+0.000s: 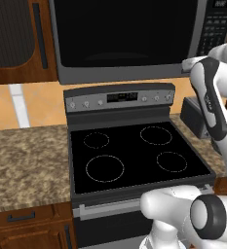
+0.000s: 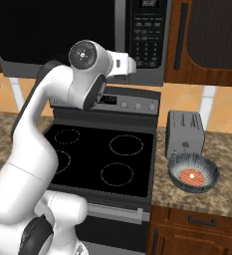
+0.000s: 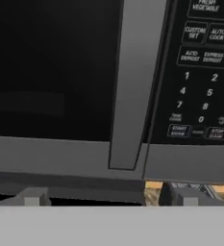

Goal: Open the microwave, place the bowl with waffle inside the microwave, then close the microwave door and turn it on.

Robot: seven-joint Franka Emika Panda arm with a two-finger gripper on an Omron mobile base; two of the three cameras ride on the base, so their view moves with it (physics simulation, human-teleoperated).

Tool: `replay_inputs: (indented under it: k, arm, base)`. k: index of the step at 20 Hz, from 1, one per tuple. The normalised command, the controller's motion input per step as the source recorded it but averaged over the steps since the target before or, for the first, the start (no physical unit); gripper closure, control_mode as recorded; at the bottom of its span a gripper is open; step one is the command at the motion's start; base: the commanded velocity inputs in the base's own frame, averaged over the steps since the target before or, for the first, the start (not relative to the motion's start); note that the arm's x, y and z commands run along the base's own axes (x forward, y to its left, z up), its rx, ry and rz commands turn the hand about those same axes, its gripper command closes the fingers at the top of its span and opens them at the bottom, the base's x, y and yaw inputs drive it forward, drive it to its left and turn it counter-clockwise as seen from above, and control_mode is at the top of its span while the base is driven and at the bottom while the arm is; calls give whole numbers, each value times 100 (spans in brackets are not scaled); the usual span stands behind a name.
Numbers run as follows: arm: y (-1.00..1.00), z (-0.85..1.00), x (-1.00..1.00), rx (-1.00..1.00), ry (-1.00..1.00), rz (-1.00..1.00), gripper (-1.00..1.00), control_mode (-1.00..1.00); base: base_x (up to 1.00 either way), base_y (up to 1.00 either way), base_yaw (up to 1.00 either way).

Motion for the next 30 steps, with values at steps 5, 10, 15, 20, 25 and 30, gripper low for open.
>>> replay_inputs:
  k: [5, 10, 15, 20, 25, 30]
  arm:
    - [-11, 23, 42, 1, 0, 0, -100, -100]
    - [-7, 1, 42, 0, -2, 0, -100, -100]
    - [-6, 0, 47, 0, -5, 0, -100, -100]
    - [-17, 0, 45, 0, -4, 0, -100, -100]
    - [-3, -7, 69, 0, -5, 0, -100, -100]
    - [8, -32, 88, 0, -7, 2, -100, -100]
  base:
    - [0, 0, 0]
    - [0, 0, 0]
    - [0, 0, 0]
    - [0, 0, 0]
    - [0, 0, 0]
    - [0, 0, 0]
